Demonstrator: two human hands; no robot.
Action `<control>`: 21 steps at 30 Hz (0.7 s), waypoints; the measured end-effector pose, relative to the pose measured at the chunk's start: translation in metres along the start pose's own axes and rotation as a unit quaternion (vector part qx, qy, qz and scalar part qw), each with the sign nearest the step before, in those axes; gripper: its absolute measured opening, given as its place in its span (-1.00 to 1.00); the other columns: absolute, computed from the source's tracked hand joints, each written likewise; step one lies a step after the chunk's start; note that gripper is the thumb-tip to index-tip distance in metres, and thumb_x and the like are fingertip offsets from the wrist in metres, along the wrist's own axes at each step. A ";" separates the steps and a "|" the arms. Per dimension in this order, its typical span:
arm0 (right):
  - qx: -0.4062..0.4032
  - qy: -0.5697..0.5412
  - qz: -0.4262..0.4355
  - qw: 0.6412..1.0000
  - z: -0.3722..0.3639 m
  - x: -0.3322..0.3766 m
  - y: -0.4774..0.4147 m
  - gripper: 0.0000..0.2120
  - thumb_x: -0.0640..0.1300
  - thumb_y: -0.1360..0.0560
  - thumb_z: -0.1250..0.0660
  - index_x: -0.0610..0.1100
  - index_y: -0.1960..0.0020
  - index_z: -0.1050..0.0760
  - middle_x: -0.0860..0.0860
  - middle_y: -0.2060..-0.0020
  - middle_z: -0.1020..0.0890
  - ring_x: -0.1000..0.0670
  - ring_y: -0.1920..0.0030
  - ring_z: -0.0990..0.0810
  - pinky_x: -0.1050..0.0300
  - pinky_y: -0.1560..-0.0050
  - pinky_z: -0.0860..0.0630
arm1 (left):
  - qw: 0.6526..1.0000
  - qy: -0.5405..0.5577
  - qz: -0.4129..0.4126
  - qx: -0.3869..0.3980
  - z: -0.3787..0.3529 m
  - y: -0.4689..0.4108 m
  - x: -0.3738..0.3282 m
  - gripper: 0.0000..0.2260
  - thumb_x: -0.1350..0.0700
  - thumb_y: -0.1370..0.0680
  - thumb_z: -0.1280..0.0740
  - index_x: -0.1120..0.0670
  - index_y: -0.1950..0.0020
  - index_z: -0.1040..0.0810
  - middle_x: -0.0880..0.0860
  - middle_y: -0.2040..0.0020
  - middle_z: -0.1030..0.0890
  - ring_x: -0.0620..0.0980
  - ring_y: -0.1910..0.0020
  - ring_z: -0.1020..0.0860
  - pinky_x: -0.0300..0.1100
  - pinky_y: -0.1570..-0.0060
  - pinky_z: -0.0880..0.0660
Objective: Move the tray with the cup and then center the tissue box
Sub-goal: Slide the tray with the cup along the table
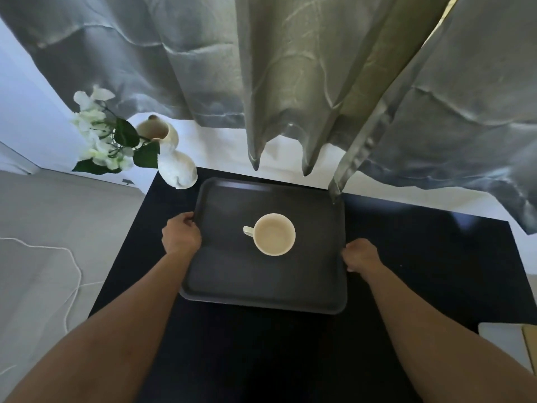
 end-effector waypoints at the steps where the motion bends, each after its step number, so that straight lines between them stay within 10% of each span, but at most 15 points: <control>1: 0.004 0.000 0.002 1.000 -0.001 0.001 -0.001 -0.80 -0.20 -0.53 -0.26 -0.30 0.08 -0.60 -0.20 0.12 -0.65 -0.17 0.10 -0.65 -0.05 0.02 -0.59 | 1.000 -0.001 0.000 0.002 -0.001 -0.002 -0.001 -0.66 0.22 -0.57 -0.20 0.06 -0.29 -0.59 0.18 -0.21 -0.63 0.23 -0.22 -0.55 0.05 -0.28 -0.47; 21: -0.003 0.007 0.017 1.000 -0.006 0.001 -0.019 -0.80 -0.24 -0.53 -0.23 -0.21 0.26 -0.49 -0.13 0.28 -0.58 -0.10 0.23 -0.58 0.06 0.19 -0.48 | 1.000 -0.018 -0.003 0.009 -0.025 -0.030 -0.016 -0.66 0.22 -0.57 -0.21 0.05 -0.30 -0.60 0.17 -0.22 -0.63 0.24 -0.21 -0.56 0.03 -0.26 -0.46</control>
Point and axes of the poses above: each hand's wrist, its own y-axis away from the middle knuckle, its own z-axis out of the back of the hand, x = y × z, the point moved 8 cm from there along -y, towards the middle knuckle
